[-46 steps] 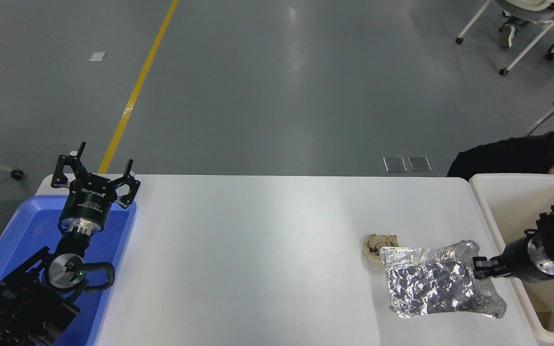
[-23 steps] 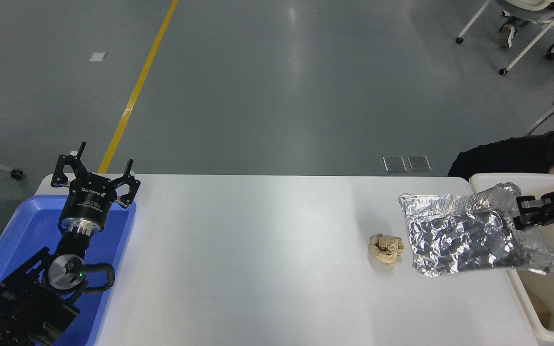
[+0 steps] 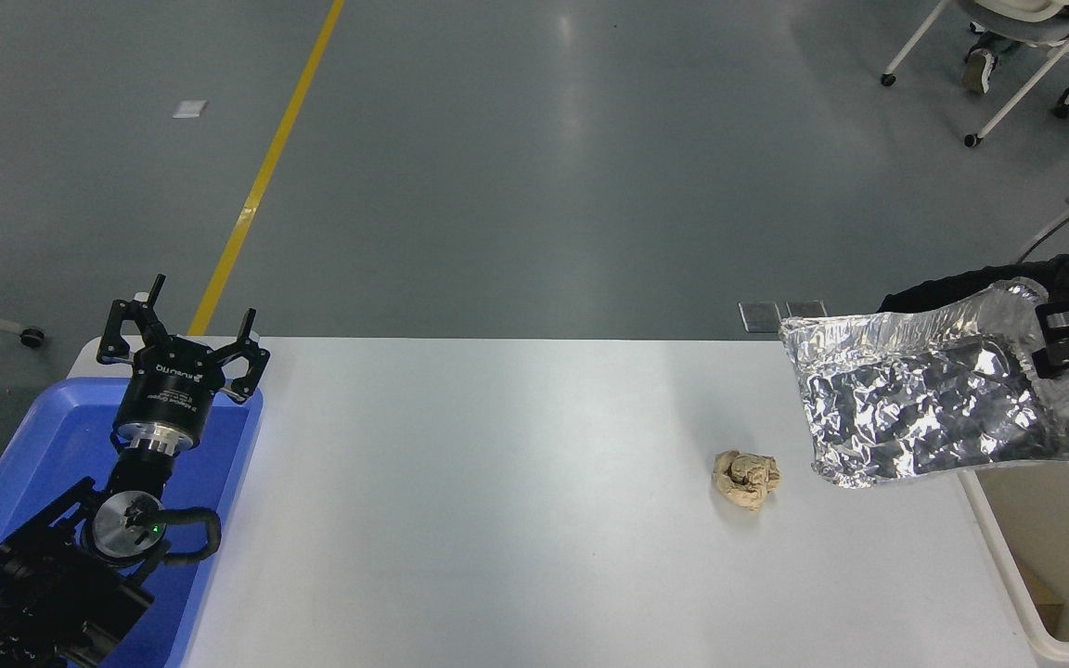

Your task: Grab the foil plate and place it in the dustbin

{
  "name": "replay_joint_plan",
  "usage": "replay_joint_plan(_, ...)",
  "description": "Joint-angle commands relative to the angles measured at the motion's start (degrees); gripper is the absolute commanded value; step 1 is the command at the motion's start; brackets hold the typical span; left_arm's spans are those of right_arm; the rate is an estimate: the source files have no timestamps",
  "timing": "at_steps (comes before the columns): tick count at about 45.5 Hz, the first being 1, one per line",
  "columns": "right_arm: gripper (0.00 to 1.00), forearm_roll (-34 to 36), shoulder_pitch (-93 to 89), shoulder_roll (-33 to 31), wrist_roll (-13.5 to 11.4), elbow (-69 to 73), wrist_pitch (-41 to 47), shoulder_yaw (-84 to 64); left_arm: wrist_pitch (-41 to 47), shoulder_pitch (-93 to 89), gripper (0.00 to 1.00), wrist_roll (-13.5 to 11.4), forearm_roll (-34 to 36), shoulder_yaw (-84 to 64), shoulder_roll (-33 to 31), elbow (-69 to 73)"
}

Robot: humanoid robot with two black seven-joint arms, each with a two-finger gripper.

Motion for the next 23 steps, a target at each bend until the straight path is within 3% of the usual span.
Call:
replay_joint_plan(1, 0.0, -0.29, 0.32, -2.15, -0.29, -3.69, 0.0, -1.46, 0.08, 0.09, 1.0, 0.0, 0.0, -0.01, 0.01, 0.08)
replay_joint_plan(14, 0.0, -1.78, -14.78, -12.6, -0.12, -24.77, -0.97, 4.24, 0.08, 0.1, 1.0, -0.09, 0.0, -0.01, 0.01, 0.08)
replay_joint_plan(23, 0.0, -3.72, -36.65, -17.27, -0.12, -37.26, -9.48, 19.79, 0.08, 0.09, 1.0, 0.0, 0.0, -0.01, 0.01, -0.01)
